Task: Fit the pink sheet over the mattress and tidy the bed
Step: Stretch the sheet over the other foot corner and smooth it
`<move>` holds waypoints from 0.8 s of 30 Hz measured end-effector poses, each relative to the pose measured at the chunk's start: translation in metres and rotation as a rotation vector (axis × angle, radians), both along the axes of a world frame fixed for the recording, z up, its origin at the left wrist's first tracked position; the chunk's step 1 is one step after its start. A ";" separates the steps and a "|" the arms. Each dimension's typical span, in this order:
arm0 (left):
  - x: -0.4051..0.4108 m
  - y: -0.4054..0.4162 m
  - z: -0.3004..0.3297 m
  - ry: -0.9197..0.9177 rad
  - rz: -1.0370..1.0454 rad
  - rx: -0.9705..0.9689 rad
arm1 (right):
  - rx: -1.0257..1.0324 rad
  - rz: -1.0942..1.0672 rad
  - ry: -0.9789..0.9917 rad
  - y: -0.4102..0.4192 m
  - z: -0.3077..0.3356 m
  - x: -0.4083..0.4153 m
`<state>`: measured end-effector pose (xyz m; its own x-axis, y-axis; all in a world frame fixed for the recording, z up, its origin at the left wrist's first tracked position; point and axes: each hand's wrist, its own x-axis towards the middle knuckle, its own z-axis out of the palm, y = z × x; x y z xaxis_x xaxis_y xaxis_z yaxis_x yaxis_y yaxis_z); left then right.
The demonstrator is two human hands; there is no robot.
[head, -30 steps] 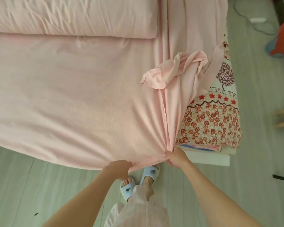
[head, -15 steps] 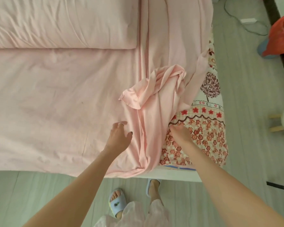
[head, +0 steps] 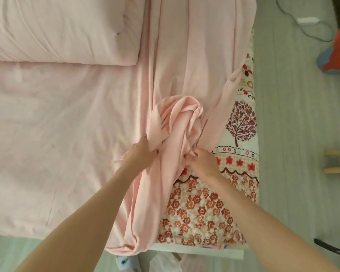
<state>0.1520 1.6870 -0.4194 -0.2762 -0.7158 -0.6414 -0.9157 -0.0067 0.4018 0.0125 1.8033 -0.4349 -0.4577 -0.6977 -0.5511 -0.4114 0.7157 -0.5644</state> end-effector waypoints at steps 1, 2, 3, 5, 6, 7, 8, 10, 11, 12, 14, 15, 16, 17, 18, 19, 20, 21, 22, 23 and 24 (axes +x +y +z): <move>0.000 0.006 0.002 -0.006 -0.038 -0.059 | 0.006 -0.036 -0.056 0.003 0.003 -0.003; 0.000 0.012 0.005 0.021 -0.065 -0.127 | 0.013 -0.064 -0.090 0.007 0.007 -0.006; 0.002 0.018 0.009 0.066 -0.076 -0.175 | 0.014 -0.067 -0.095 0.014 0.011 -0.010; 0.005 0.028 0.020 0.153 -0.118 -0.247 | 0.024 -0.040 -0.030 0.034 0.018 -0.019; 0.007 0.034 0.025 0.181 -0.180 -0.285 | 0.020 -0.072 0.045 0.047 0.019 -0.025; 0.008 0.041 0.032 0.208 -0.246 -0.302 | 0.018 -0.169 0.117 0.062 0.020 -0.032; 0.007 0.047 0.037 0.233 -0.310 -0.289 | 0.032 -0.311 0.151 0.077 0.022 -0.041; 0.005 0.065 0.049 0.328 -0.412 -0.178 | 0.048 -0.620 0.136 0.108 0.030 -0.054; 0.005 0.077 0.056 0.368 -0.433 -0.089 | 0.032 -0.756 0.073 0.123 0.035 -0.057; 0.004 0.086 0.061 0.370 -0.431 0.008 | 0.014 -0.856 -0.032 0.132 0.039 -0.059; 0.007 0.107 0.070 0.284 -0.467 0.131 | -0.060 -1.054 -0.398 0.143 0.054 -0.051; 0.008 0.115 0.070 0.249 -0.502 0.171 | -0.083 -1.101 -0.594 0.141 0.059 -0.045; 0.011 0.124 0.068 0.235 -0.540 0.213 | -0.083 -1.096 -0.734 0.141 0.064 -0.036; 0.014 0.134 0.069 0.221 -0.574 0.251 | -0.057 -1.038 -0.814 0.138 0.068 -0.028; 0.017 0.142 0.068 0.215 -0.594 0.276 | -0.022 -0.959 -0.850 0.135 0.069 -0.020; 0.019 0.151 0.067 0.204 -0.606 0.297 | 0.005 -0.879 -0.877 0.132 0.070 -0.011; 0.020 0.160 0.068 0.201 -0.606 0.308 | 0.024 -0.813 -0.893 0.130 0.069 -0.004; 0.020 0.167 0.069 0.203 -0.582 0.313 | 0.022 -0.764 -0.896 0.126 0.070 0.003; 0.021 0.177 0.071 0.209 -0.538 0.312 | 0.016 -0.741 -0.866 0.125 0.070 0.008; 0.023 0.184 0.073 0.206 -0.483 0.320 | 0.000 -0.739 -0.811 0.124 0.069 0.011; 0.024 0.191 0.073 0.210 -0.416 0.331 | -0.033 -0.751 -0.738 0.123 0.067 0.013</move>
<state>0.1762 1.8776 -0.3466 -0.6377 -0.2895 -0.7138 -0.7688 0.1808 0.6134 0.0259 1.9264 -0.3679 -0.3377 -0.3938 -0.8549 0.5852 0.6236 -0.5183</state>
